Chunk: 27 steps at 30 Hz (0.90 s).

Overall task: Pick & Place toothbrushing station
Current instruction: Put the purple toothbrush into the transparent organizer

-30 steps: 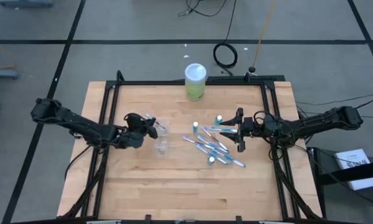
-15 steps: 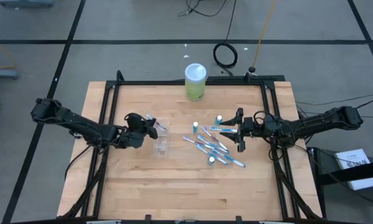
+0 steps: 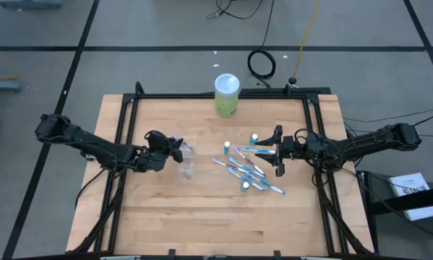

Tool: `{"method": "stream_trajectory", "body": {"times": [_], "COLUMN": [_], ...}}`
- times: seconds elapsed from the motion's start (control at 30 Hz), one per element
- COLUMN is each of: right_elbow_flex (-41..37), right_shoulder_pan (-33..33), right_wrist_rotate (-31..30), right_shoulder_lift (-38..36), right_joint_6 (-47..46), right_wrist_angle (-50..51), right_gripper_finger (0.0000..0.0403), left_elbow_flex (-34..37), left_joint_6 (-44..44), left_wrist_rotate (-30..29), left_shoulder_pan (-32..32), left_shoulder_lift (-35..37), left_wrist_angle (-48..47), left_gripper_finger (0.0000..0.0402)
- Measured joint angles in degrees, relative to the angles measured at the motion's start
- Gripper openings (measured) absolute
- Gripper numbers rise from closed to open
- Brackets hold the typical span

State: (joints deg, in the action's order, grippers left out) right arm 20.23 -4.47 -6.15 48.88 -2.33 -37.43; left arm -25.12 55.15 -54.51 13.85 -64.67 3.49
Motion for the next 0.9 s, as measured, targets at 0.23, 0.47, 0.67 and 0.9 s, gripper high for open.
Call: {"method": "stream_trajectory", "body": {"times": [0.23, 0.47, 0.67, 0.9], "right_elbow_flex": [0.00, 0.00, 0.00, 0.00], "right_shoulder_pan": [-0.02, -0.02, -0.02, -0.02], "right_wrist_rotate": [0.13, 0.19, 0.20, 0.20], "right_shoulder_lift": [0.00, 0.00, 0.00, 0.00], "right_joint_6": [0.00, 0.00, 0.00, 0.04], "right_wrist_angle": [0.02, 0.02, 0.02, 0.44], "right_gripper_finger": [0.0187, 0.0187, 0.0187, 0.0187], "left_elbow_flex": [0.00, 0.00, 0.00, -0.66], "left_joint_6": [-6.17, -12.42, -13.89, -21.63], "left_wrist_rotate": [2.59, 2.40, 2.35, 1.59], "left_shoulder_pan": [0.10, 0.15, 0.13, 0.13], "left_shoulder_lift": [3.46, 10.01, 13.06, 17.45], "left_wrist_angle": [0.06, 0.00, 0.57, -1.93], "left_gripper_finger": [0.0199, 0.0206, 0.0194, 0.0180]}}
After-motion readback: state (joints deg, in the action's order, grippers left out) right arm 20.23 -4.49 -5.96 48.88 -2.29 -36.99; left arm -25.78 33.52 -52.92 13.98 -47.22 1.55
